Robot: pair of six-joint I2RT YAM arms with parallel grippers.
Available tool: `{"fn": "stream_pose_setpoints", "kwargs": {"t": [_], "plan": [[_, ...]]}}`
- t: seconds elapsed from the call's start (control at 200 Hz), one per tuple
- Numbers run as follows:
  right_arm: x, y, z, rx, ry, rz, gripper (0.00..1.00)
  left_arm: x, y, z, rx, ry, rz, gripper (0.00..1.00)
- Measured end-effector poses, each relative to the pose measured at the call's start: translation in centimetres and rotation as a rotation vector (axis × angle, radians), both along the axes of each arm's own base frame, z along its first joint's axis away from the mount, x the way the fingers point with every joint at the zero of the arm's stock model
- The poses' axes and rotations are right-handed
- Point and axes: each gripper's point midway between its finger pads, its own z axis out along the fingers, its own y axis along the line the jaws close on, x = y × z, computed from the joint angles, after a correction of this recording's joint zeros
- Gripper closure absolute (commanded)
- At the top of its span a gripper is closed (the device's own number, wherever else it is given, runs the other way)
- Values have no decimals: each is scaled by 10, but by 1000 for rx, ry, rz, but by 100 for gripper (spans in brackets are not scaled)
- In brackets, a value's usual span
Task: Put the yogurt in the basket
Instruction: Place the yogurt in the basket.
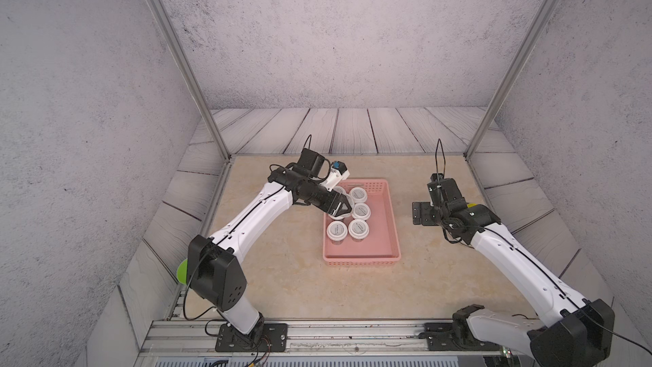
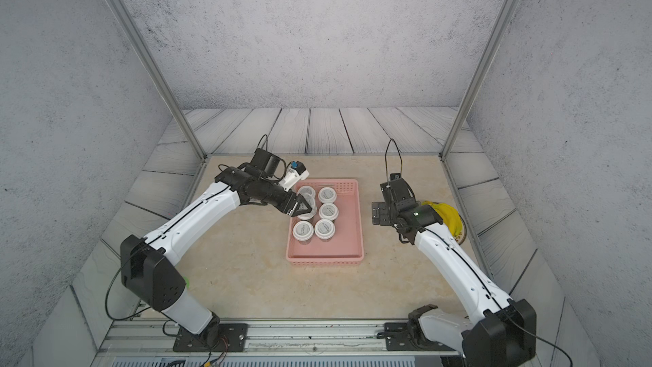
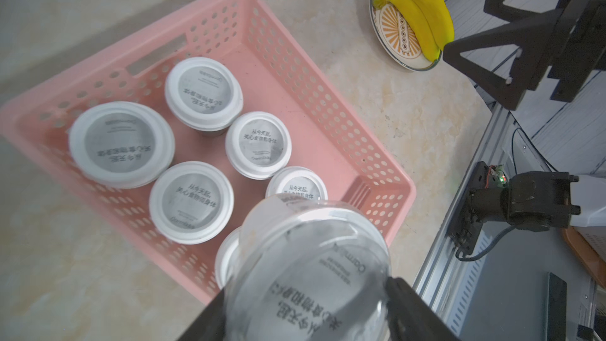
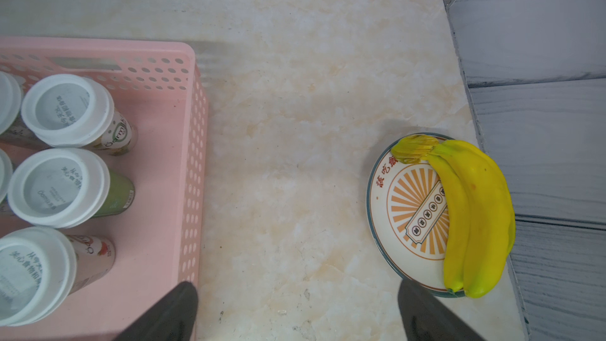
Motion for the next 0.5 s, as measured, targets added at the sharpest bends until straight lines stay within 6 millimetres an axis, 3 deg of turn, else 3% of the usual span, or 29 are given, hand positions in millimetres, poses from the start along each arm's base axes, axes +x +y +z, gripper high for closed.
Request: {"fn": "stream_pose_setpoints", "kwargs": {"t": [0.31, 0.5], "plan": [[-10, -12, 20, 4, -101, -29, 0, -20, -60, -12, 47, 41, -147, 33], [-15, -18, 34, 17, -180, -47, 0, -31, -90, -30, 103, 56, -221, 34]]}}
